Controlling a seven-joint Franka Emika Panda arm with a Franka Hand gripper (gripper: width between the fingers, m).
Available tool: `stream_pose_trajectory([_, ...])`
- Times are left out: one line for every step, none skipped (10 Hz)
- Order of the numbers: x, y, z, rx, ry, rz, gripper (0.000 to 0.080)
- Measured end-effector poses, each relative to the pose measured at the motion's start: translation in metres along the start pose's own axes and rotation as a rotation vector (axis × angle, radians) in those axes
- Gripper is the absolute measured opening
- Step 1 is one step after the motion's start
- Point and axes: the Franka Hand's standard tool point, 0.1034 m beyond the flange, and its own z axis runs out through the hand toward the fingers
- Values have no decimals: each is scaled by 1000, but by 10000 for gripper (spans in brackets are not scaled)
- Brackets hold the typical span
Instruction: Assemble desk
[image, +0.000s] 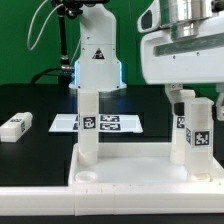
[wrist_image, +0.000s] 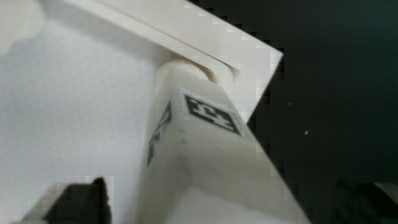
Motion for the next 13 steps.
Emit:
stream_pose_trajectory([1,1,0,-2,0,-63,636])
stream_pose_trajectory([2,1,0,-1,1,-144,647])
stream_pose_trajectory([2,1,0,-2,1,-202,647])
stream_pose_trajectory([3,1,-1,-11,-1,-340,648])
stream_pose_trajectory([6,-4,-6,-19,-11,-580,648])
stream_pose_trajectory([6,-5,-6,-13,-18,-643,648])
stream_pose_trajectory([5,-4,-5,-16,-19,-592,648])
stream_pose_trajectory([6,-3,-5,-16,-18,-576,531])
stream_pose_trajectory([6,-3,-5,-17,-18,-577,395])
stream_pose_trajectory([6,-3,-4,-18,-18,-523,395])
stream_pose_trajectory([8,-1,-4,-21,-16,-433,291])
stream_pose_trajectory([9,-1,-4,-22,-15,-372,291])
stream_pose_trajectory([10,0,-4,-24,-14,-306,291])
